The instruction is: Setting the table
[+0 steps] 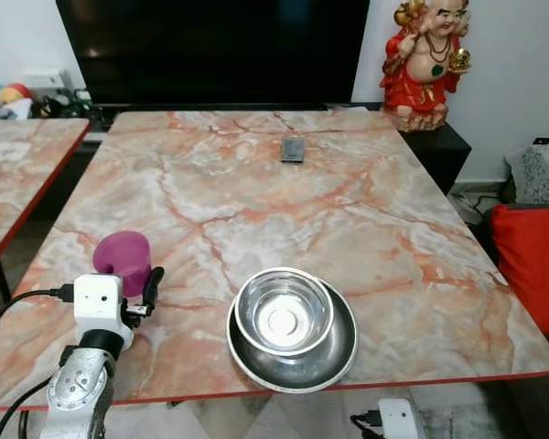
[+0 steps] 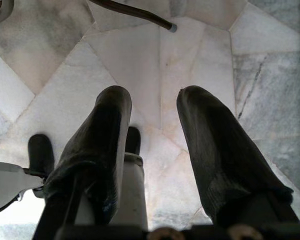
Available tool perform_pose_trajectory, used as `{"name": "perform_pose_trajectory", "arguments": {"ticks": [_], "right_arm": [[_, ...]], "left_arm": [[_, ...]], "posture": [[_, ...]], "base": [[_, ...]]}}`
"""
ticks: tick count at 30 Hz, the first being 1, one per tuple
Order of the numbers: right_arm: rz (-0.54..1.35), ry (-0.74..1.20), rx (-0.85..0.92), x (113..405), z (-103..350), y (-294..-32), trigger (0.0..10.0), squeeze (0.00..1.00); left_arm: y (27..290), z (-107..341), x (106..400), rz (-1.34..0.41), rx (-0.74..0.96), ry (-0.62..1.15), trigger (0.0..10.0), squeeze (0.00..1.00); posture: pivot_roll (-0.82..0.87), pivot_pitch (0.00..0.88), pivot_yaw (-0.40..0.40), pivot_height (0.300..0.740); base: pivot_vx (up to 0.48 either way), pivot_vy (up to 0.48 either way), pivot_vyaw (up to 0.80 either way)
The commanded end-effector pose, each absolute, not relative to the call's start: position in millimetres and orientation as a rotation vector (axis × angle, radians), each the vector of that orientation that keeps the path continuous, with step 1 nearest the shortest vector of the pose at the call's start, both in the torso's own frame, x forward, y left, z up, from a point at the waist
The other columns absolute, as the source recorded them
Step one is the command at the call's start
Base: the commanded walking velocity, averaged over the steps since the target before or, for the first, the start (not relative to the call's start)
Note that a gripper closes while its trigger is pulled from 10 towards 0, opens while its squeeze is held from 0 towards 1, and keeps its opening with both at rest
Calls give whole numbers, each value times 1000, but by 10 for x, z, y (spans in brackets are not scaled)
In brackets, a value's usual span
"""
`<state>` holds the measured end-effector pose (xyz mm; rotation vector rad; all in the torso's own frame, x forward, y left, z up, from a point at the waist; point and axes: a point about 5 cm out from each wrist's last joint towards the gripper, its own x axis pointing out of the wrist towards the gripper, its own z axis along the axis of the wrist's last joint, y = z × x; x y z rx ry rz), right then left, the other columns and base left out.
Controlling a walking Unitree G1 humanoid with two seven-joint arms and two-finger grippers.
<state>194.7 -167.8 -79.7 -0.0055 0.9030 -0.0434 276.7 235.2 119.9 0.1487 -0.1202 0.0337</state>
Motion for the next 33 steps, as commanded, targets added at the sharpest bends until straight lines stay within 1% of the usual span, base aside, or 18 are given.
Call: {"name": "perform_pose_trajectory", "arguments": {"ticks": [1, 4, 16, 22, 29, 33], "right_arm": [[-50, 911, -10, 1940, -800, -1713, 10000, 0], [-47, 912, -13, 1942, -799, -1717, 10000, 0], [-37, 914, -20, 1944, -798, -1723, 10000, 0], [-32, 915, -23, 1947, -796, -1719, 10000, 0], [-27, 915, -27, 1953, -793, -1720, 10000, 0], [-28, 914, -27, 1955, -792, -1721, 10000, 0]], "left_arm": [[2341, 1214, 2770, 33, 150, -117, 10000, 0], [2335, 1201, 2771, 37, 140, -109, 10000, 0], [2351, 1173, 2764, 39, 132, -89, 10000, 0], [2332, 1151, 2774, 2, 126, -64, 10000, 0], [2303, 1071, 2832, -121, 108, 22, 10000, 0], [2298, 1062, 2867, -128, 115, 29, 10000, 0]], "posture": [[46, 78, -11, 740], [44, 79, -14, 740], [47, 80, -17, 740], [45, 80, -16, 740], [48, 80, -17, 740], [42, 80, -15, 740]], "base": [[0, -450, 0], [0, -439, 0], [0, 0, 0], [0, 0, 0], [0, 0, 0], [0, 0, 0]]}}
